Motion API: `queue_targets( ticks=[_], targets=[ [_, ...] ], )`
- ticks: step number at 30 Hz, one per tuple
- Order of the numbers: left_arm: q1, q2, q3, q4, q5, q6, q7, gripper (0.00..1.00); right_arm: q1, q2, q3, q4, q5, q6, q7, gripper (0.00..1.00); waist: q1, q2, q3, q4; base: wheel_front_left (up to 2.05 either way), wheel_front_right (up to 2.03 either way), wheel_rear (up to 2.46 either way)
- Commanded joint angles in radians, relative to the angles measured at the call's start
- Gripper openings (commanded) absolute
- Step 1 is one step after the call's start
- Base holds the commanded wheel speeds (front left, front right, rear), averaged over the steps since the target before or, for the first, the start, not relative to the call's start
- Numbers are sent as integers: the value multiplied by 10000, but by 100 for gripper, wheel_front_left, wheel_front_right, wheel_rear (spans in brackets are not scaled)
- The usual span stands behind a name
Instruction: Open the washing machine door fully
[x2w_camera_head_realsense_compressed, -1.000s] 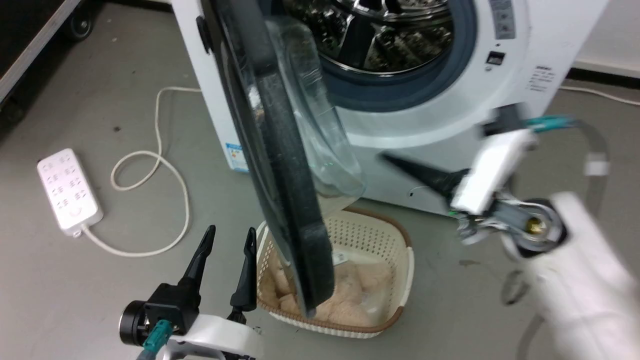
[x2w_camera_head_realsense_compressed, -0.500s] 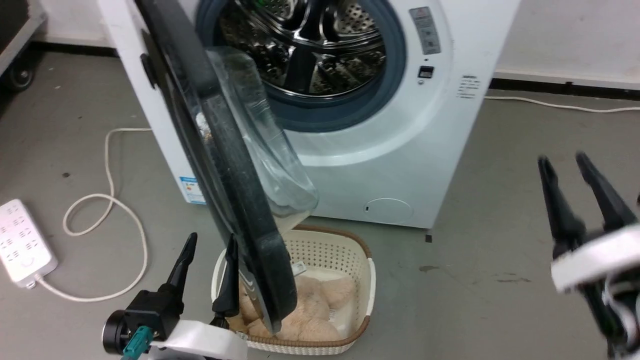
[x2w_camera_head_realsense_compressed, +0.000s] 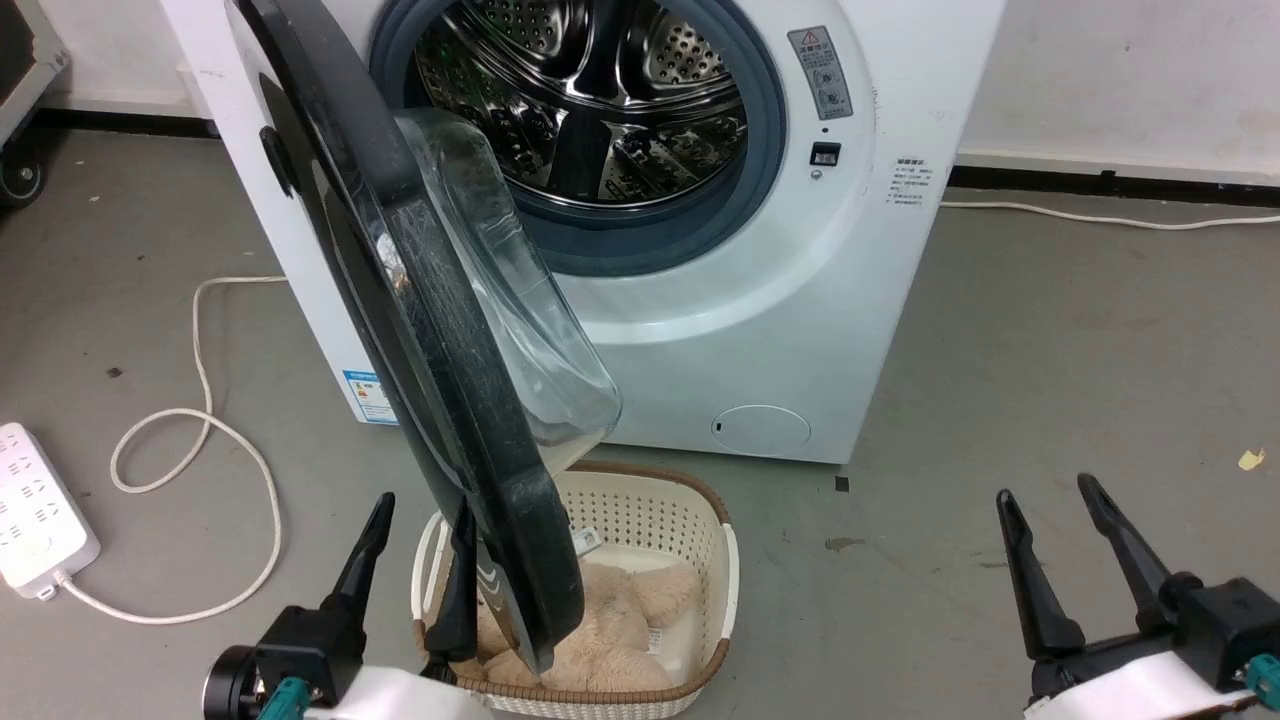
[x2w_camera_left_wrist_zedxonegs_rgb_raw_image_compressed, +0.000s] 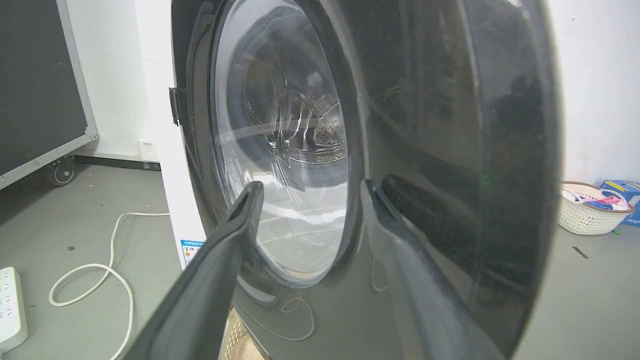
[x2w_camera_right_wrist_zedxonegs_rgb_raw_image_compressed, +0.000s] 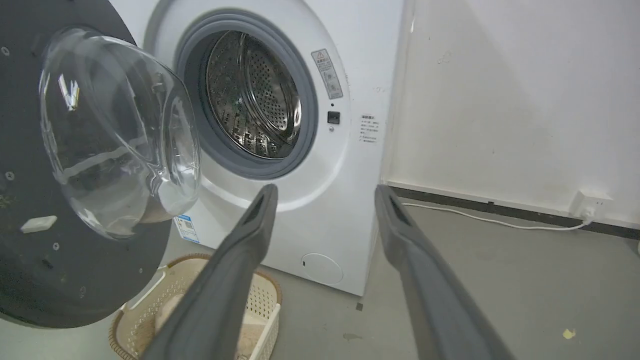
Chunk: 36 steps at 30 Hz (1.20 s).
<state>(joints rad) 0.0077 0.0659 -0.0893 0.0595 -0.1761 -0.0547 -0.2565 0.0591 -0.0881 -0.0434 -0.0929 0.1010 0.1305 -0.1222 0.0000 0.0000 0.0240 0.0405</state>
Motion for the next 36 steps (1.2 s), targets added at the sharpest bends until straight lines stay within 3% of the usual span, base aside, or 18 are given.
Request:
queue_targets(
  ticks=[1,8,9,10,19,28,32,36],
  targets=[
    [192,33,-15,-50,70,54,-53,100,148,97,-11,85,-21,2,-127,100,0,0,-7,17,0,0,0],
    [329,14,-52,-97,142,78,-53,100,188,322,-35,320,87,2,-331,100,0,0,-31,116,0,0,0],
    [320,12,-67,-99,140,69,-53,35,176,332,-13,328,92,2,-345,100,0,0,-11,134,0,0,0],
    [289,13,-74,-135,158,64,-53,0,158,341,6,333,101,2,-359,100,0,0,5,149,0,0,0],
    [40,60,404,-1014,6,181,-53,0,34,373,44,364,183,2,-401,100,0,0,17,215,0,0,0],
    [-1243,406,1356,-4249,-508,265,178,0,49,377,3,393,545,2,-417,100,0,0,-171,242,0,0,0],
    [-2284,520,1142,-5586,-563,247,905,0,57,377,48,455,619,2,-455,100,0,0,-231,246,0,0,0],
    [-2938,429,336,-6279,-487,215,1910,0,51,378,142,528,670,2,-465,100,0,0,-266,207,0,0,0]
  ],
)
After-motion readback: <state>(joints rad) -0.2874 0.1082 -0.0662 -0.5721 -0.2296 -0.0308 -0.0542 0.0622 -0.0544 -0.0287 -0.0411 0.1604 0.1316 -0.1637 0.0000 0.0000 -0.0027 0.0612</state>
